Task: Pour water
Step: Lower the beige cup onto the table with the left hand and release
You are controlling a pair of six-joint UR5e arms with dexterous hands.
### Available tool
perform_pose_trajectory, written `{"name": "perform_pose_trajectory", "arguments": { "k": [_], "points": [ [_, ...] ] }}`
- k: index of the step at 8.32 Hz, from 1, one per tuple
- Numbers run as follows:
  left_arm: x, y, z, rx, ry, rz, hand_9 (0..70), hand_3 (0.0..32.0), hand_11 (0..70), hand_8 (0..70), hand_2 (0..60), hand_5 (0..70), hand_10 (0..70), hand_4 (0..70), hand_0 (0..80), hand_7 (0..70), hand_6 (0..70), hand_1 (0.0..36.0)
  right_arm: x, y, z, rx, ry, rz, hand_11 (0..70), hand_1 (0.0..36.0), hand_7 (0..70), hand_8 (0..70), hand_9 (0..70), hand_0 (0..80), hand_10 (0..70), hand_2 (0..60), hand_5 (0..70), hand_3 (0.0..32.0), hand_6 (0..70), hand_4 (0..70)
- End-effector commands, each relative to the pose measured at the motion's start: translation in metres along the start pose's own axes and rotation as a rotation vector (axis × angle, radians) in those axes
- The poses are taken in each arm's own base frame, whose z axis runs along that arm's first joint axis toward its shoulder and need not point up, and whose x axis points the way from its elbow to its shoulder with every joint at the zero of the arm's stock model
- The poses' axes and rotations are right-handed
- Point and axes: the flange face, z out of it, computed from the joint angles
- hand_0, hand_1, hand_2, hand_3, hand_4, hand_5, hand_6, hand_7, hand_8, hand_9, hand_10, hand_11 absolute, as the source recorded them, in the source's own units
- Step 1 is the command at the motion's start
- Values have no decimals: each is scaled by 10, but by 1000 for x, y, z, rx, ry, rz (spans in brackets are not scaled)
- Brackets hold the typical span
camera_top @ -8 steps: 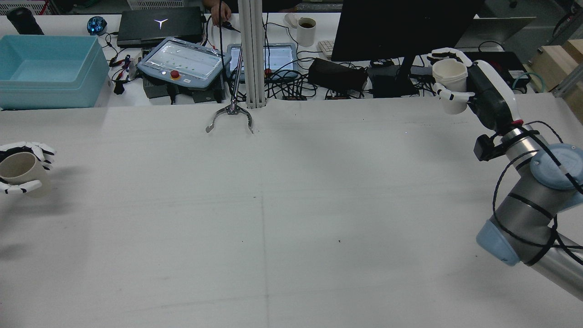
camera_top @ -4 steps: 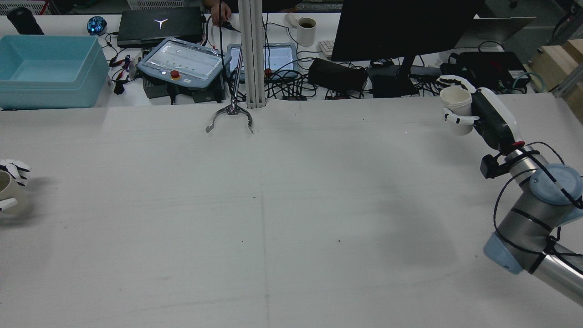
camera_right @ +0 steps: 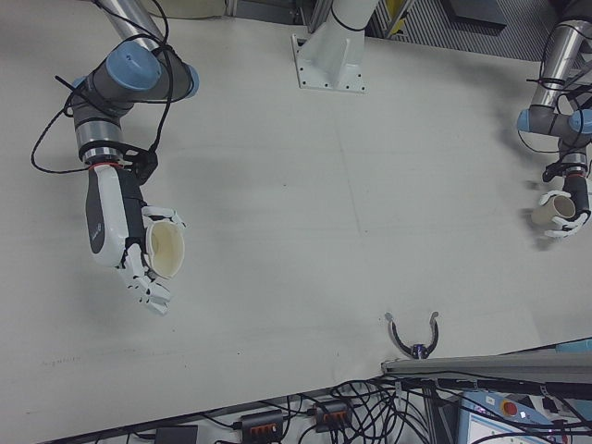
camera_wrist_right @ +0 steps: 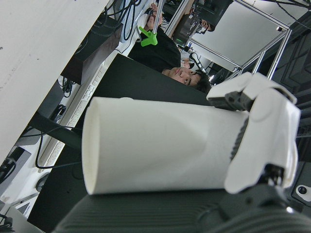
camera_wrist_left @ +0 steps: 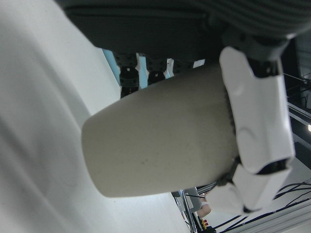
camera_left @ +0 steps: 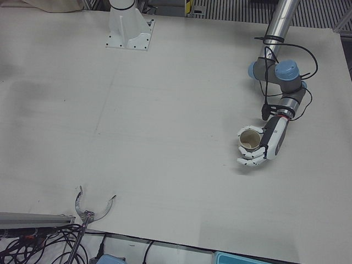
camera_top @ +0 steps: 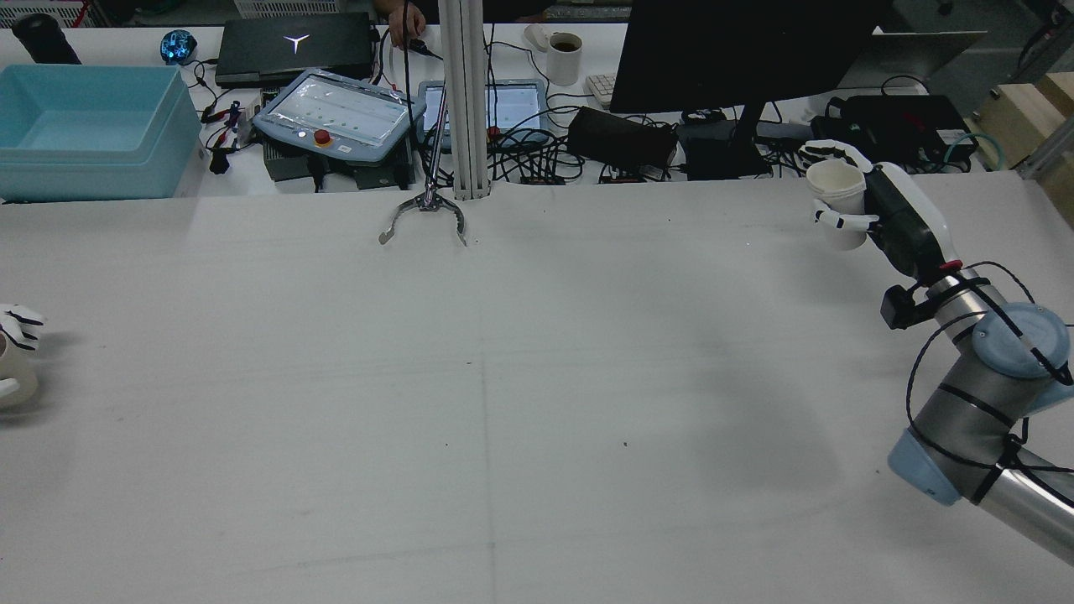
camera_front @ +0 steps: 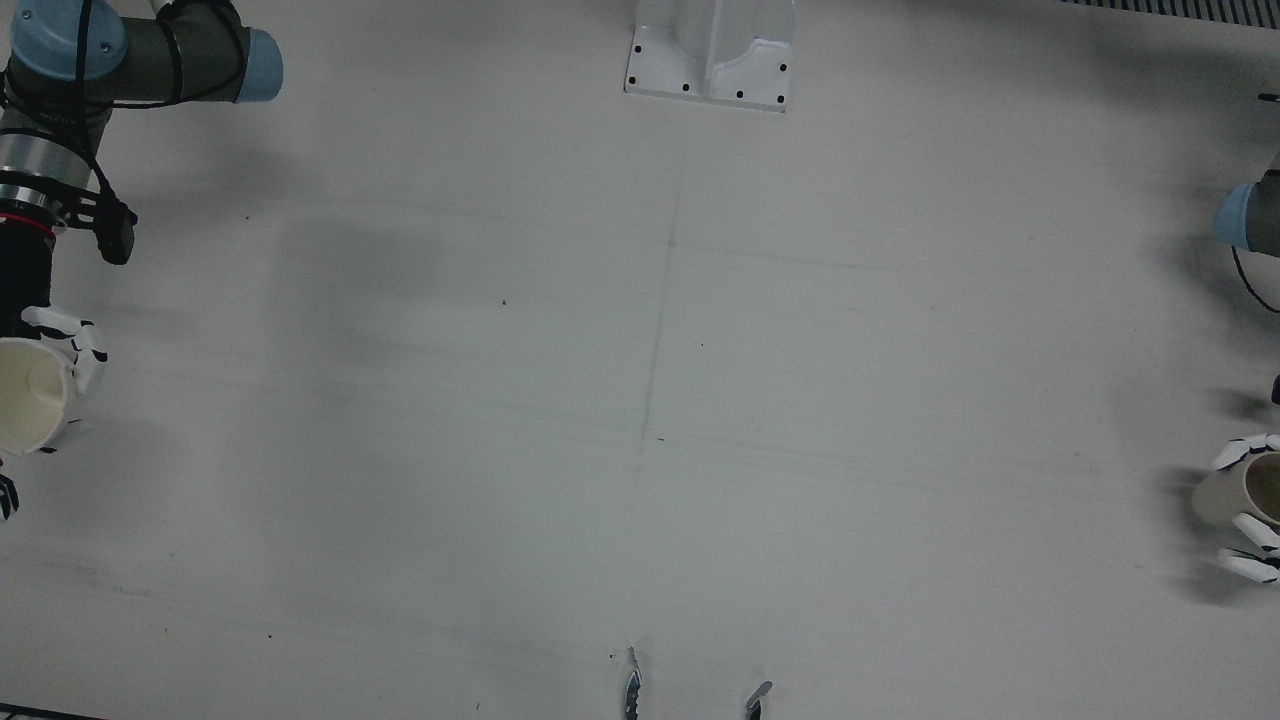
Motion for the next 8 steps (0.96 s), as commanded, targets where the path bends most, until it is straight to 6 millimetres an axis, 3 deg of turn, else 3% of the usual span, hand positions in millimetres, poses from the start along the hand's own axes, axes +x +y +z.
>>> {"name": "perform_pose_trajectory", "arguments": {
  "k": [1,4,8],
  "points": [
    [-2,-6,-5,5,-5,5,363,0,356,264,499,618,234,421,552,294,295,267,0,3,2,-4,-3,4,509,311,112,178,142,460,344,600,295,0,223,0],
    [-4,-9,-7,10,-10,10,323,0,327,248,565,600,217,416,517,281,274,258,0,3,2,-4,-3,4,506,308,114,183,148,460,342,600,294,0,223,0],
    [-4,-11,-9,3,-6,20,318,0,331,238,595,590,219,396,512,274,268,266,0,3,2,-4,-3,2,504,299,118,186,146,459,341,600,294,0,223,0]
  ]
}}
